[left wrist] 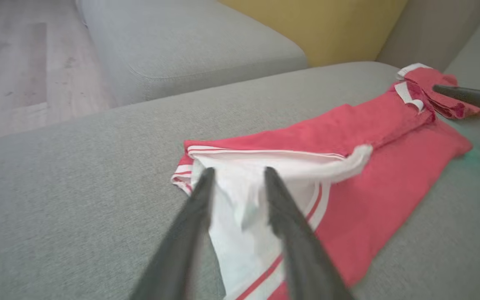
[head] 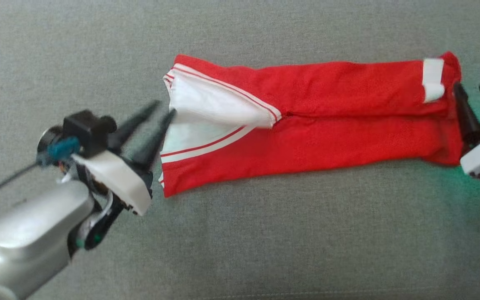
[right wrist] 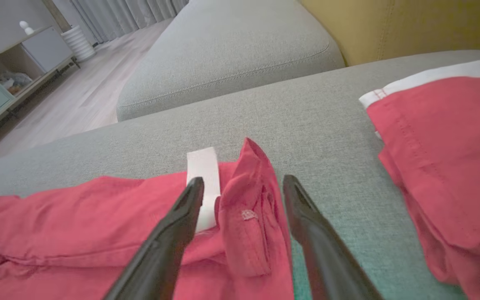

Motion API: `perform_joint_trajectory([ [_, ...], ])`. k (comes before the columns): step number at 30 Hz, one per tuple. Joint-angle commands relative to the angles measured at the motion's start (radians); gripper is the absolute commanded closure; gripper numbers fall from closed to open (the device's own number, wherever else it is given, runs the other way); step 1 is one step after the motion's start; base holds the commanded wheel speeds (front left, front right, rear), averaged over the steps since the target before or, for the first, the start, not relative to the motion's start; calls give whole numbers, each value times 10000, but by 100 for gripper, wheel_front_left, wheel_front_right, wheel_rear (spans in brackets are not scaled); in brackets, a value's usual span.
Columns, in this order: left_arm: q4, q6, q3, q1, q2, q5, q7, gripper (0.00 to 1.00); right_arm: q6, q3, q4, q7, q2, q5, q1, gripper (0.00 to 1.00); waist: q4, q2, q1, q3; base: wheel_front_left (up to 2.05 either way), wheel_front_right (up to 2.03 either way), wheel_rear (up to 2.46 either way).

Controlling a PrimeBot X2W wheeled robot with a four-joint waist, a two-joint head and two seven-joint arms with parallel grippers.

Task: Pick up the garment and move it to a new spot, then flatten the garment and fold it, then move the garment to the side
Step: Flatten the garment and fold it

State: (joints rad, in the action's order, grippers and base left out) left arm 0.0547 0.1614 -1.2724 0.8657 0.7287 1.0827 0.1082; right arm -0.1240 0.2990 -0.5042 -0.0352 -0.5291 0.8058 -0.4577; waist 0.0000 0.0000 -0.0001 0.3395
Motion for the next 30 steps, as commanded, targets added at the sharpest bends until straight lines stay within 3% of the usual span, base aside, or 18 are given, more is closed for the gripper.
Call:
perform_joint_trajectory([
  [1,-27,423,576,-65,167,-89,561,0,-67,-167,383,-312,-43,-227,516,0,-22,0,1,-129,0,0,0],
  [6,327,2101,1423,-1291,-597,-661,1497,0,-67,-935,688,-913,412,-905,1640,0,29,0,1,-599,0,0,0],
  [10,-210,3286,3468,-3096,-1643,-2351,1529,0,-67,-1693,825,-1042,935,-1194,2434,0,206,0,1,-1087,0,0,0],
  [16,-1324,4133,5492,-5926,-3181,-5869,1533,0,-67,-2716,418,-932,1514,-1732,2602,0,829,0,1,-1640,0,0,0],
  [18,-1525,4098,5758,-6317,-3494,-6146,1533,0,-67,-2918,275,-904,1595,-1818,2537,0,977,0,1,-1683,0,0,0],
  [26,-1837,2935,6981,-7685,-4634,-7821,1534,0,-67,-4345,-1559,-523,1786,-2456,1500,0,2009,0,1,-1597,0,0,0],
  [29,-1850,2388,7557,-7942,-5094,-8113,1534,0,-67,-4777,-2850,-329,1815,-2764,1053,0,2313,0,1,-1456,0,0,0],
  [30,-1828,2248,7678,-8005,-5184,-8181,1534,0,-67,-4847,-3156,-277,1839,-2852,980,18,2366,0,1,-1443,0,0,0],
])
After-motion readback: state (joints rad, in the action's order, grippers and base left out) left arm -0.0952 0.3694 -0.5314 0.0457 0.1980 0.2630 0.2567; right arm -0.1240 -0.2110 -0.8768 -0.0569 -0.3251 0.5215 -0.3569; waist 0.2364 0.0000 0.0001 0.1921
